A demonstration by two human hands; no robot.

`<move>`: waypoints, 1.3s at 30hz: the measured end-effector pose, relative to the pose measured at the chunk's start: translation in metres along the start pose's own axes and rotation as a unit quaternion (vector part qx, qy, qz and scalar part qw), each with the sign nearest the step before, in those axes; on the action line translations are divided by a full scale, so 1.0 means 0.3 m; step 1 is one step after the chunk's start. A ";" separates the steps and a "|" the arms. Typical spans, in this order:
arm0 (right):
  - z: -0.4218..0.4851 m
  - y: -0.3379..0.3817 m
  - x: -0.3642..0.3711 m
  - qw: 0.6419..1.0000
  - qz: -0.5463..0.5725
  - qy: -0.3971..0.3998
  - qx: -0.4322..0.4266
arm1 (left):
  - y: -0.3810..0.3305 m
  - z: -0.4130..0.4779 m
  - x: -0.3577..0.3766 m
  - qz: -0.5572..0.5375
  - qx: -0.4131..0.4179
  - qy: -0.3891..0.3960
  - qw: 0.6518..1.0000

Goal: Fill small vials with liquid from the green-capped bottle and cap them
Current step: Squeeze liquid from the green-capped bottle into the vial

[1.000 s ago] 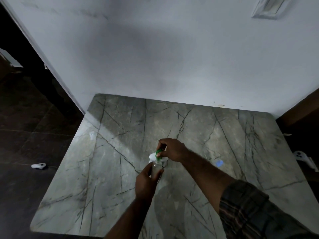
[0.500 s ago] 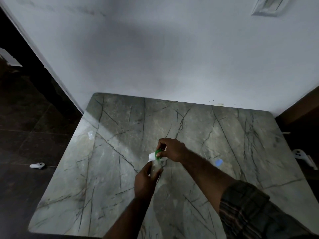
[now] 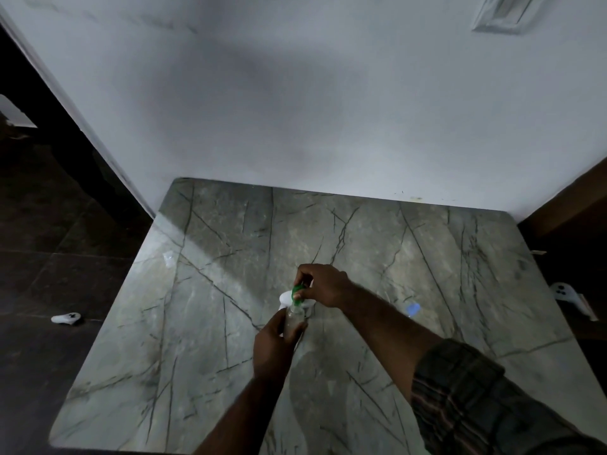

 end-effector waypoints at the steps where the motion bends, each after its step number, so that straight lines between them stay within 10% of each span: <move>1: 0.000 0.004 -0.007 1.000 -0.001 -0.001 -0.002 | -0.003 0.001 -0.001 0.001 0.001 -0.003 1.000; 39: -0.004 -0.001 0.017 0.998 -0.011 -0.051 0.030 | 0.010 0.012 -0.008 0.013 0.031 0.010 0.999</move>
Point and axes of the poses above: each hand's wrist, its own z-axis towards the middle knuckle, its own x-axis out of the palm, y = z × x, the point moved 4 cm from there along z, towards the middle knuckle, and after that the axes turned 14 degrees about y, right-handed, at the moved point
